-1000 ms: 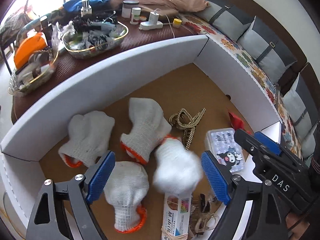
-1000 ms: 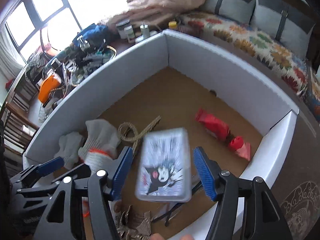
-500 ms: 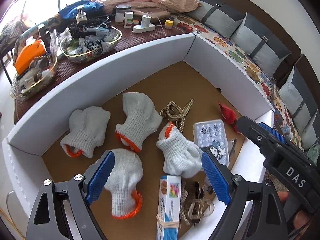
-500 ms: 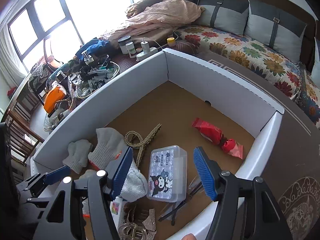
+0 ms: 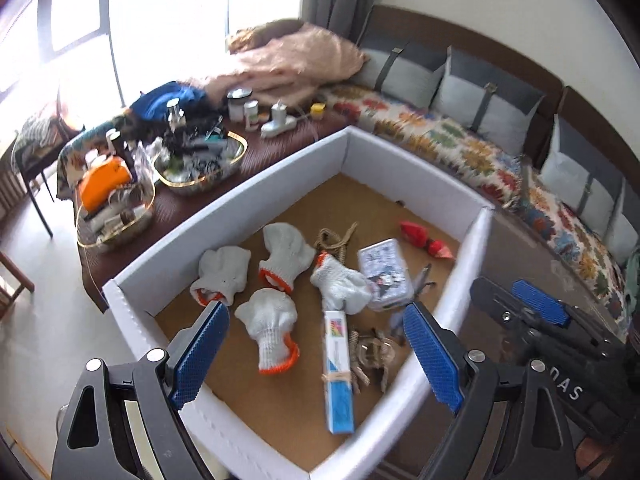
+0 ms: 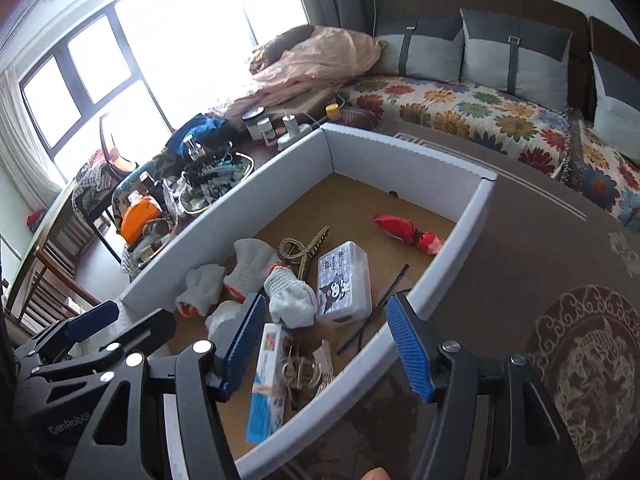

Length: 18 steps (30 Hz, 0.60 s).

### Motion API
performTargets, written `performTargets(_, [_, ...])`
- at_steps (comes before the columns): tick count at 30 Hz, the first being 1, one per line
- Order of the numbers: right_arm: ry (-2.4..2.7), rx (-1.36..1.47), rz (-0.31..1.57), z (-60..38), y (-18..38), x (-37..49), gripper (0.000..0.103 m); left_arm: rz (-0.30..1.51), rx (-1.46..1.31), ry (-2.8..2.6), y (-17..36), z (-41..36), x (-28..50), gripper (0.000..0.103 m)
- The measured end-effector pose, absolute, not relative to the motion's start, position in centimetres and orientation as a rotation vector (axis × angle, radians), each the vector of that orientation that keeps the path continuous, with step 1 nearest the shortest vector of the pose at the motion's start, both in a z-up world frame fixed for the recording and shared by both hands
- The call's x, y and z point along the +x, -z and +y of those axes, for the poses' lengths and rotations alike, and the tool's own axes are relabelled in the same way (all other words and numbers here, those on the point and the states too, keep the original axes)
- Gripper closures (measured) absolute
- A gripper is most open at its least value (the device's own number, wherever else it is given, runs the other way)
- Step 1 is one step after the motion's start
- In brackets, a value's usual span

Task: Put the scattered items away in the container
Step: 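Raise both open tools away above the white box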

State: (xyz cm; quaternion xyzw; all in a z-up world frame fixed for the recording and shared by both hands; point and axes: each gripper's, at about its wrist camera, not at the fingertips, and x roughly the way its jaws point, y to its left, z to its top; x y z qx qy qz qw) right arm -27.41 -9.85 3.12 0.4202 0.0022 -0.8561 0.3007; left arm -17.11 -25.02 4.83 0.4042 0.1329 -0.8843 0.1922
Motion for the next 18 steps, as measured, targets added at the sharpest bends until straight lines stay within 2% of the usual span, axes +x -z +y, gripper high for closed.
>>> performTargets(3, [2.289,1.083,-0.028,-8.1,-4.6,-25.5,0.039,0.313,1.075,2.487,-6.4,-23.6,-15.4,0.001])
performTargets(5, [2.295,1.077,-0.028,-7.4,-5.1,-24.7,0.039,0.323,1.046,2.493,-7.2,-23.0,-14.4,0.000])
performTargets(9, [2.306,1.081,-0.012,-6.2,-5.8,-23.3,0.039,0.487,1.099,2.534,-7.5,-23.3,-13.9,0.000])
performTargets(12, [2.313,1.068,-0.020,-5.6,-6.3,-22.5,0.039,0.547,1.117,2.518,-7.4,-23.6,-13.7,0.000])
performTargets(18, [2.336,1.044,-0.033,-4.9,-7.0,-22.1,0.039,0.742,1.037,2.488,-7.7,-25.0,-12.1,0.000])
